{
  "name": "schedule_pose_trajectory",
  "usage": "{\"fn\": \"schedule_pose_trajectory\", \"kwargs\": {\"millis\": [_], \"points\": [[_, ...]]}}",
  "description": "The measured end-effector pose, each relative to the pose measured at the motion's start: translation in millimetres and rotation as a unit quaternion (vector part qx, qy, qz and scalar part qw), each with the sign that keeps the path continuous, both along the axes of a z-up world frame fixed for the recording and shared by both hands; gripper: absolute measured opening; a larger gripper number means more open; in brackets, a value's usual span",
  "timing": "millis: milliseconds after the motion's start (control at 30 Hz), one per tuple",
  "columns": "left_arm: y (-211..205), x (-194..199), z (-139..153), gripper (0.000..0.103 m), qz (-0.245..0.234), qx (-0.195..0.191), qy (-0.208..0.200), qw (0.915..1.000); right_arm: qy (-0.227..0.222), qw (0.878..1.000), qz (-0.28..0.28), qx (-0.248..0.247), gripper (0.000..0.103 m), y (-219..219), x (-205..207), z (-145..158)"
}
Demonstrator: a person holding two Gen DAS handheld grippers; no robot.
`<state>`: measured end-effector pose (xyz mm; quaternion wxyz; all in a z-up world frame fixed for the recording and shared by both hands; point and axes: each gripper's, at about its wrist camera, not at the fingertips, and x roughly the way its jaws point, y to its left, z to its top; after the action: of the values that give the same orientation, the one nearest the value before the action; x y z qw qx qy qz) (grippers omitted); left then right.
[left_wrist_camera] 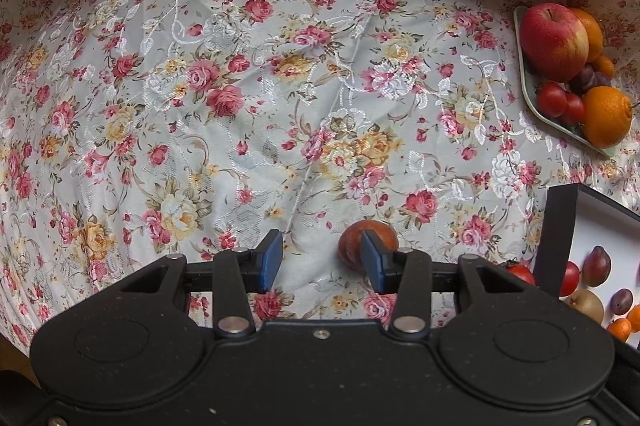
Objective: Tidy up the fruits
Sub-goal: 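Close the left tool on the brown round fruit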
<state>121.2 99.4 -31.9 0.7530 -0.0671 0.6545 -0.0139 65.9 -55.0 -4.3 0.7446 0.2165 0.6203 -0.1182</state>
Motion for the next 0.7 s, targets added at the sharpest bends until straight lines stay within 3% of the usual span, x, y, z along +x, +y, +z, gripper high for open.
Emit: {"fn": "schedule_pose_trajectory", "kwargs": {"millis": [700], "points": [[-38, 8, -35, 0.057, -0.013, 0.023, 0.040, 0.9989, 0.001, 1.000, -0.008, 0.004, 0.037, -20, 15, -4]]}}
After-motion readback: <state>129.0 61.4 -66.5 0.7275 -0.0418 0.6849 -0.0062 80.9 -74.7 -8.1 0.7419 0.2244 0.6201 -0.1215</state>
